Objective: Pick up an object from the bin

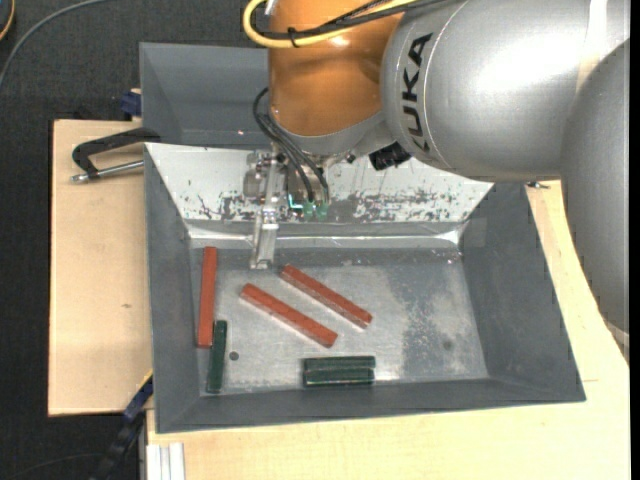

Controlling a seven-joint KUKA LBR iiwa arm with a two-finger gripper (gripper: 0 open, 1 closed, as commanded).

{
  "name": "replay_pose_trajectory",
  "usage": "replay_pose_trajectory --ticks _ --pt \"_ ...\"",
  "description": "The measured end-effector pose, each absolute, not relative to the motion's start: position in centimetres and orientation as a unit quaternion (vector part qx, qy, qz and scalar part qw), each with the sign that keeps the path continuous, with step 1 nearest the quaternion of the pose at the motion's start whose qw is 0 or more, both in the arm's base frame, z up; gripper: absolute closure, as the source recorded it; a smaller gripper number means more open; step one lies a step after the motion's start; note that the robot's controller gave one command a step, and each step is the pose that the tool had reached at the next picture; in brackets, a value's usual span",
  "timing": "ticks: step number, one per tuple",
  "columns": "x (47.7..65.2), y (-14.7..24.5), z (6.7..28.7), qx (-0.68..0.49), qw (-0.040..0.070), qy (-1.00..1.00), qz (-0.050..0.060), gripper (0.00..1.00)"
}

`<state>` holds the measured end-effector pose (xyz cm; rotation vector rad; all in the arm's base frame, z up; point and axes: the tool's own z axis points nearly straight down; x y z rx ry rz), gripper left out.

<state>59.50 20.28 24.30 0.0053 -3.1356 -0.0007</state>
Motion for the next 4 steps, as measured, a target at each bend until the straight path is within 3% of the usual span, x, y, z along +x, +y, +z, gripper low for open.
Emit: replay_pose_trajectory --ticks 1,2,3,4 --pt "57.7 11.4 7.5 -0.005 0.004 -1.000 0.001 0.00" --pt "57.9 11.7 8.0 -0.003 -0.001 -1.000 -0.001 1.00" --pt "50.2 14.9 12.8 -0.023 0.001 -1.000 -0.002 1.00" --pt "50.5 14.6 12.6 -0.025 0.000 -1.000 -0.001 0.00"
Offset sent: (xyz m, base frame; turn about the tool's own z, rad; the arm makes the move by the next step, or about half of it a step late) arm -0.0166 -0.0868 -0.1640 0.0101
